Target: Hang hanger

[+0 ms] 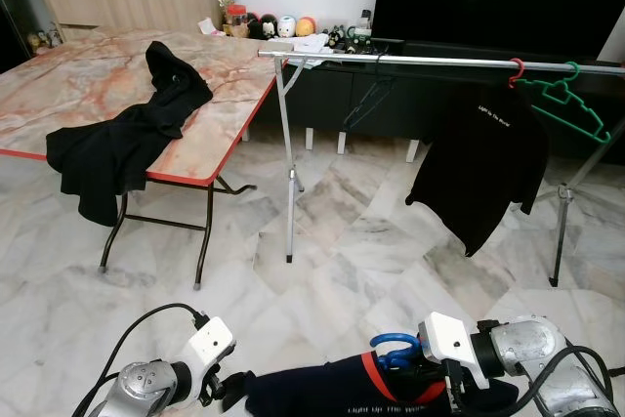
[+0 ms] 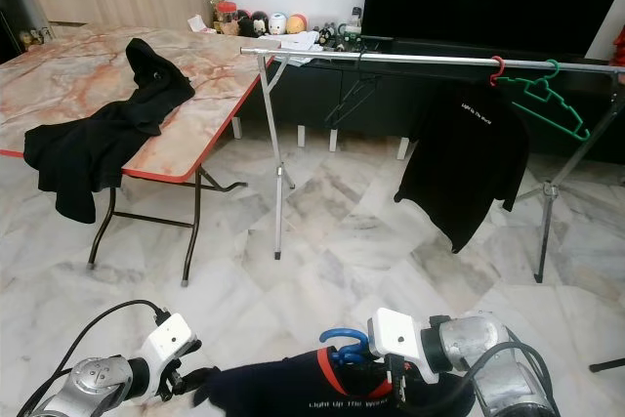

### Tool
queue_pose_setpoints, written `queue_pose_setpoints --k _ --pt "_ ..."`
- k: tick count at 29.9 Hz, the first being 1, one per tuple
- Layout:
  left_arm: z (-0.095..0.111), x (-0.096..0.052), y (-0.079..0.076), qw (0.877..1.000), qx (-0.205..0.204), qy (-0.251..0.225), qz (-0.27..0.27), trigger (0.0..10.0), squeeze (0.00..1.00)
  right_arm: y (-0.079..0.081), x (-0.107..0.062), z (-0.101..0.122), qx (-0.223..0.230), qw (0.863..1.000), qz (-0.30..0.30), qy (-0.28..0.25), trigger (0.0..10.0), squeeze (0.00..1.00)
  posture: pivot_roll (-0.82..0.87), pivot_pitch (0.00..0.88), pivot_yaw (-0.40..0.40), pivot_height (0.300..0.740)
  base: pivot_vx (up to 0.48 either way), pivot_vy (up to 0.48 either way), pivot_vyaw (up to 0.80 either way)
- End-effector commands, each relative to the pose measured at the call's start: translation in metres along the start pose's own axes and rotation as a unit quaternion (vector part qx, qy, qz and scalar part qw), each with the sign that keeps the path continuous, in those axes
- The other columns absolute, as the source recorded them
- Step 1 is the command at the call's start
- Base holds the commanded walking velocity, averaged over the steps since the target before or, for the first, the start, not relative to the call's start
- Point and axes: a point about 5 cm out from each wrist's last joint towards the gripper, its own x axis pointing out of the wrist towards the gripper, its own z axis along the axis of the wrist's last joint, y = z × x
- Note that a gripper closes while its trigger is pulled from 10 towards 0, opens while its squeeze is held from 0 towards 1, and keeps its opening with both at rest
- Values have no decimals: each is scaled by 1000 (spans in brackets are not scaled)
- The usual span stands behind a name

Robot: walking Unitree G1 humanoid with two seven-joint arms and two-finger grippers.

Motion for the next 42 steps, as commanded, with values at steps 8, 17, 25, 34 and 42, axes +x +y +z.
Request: queue_pose_setpoints --k 8,17,25,34,42 --pt "-9 -3 -1 999 12 38 -25 10000 1000 0 -6 12 -20 1000 0 6 10000 0 11 0 -30 740 0 0 0" --pt "-30 -17 1 994 11 99 -55 10000 1000 1 0 17 -30 999 8 17 10000 0 19 0 -33 740 0 0 0" --pt "-24 -11 -5 995 -37 58 -72 10000 1000 0 5 30 -53 998 20 9 10000 0 20 0 -36 740 0 0 0" --pt "-21 -9 -11 991 -68 39 -110 10000 1000 -5 5 34 -63 998 8 16 10000 0 23 0 -38 740 0 0 0" --pt "-27 -12 -21 981 -80 52 -168 10000 1000 -8 8 42 -79 997 4 10 10000 0 22 0 -31 740 0 0 0"
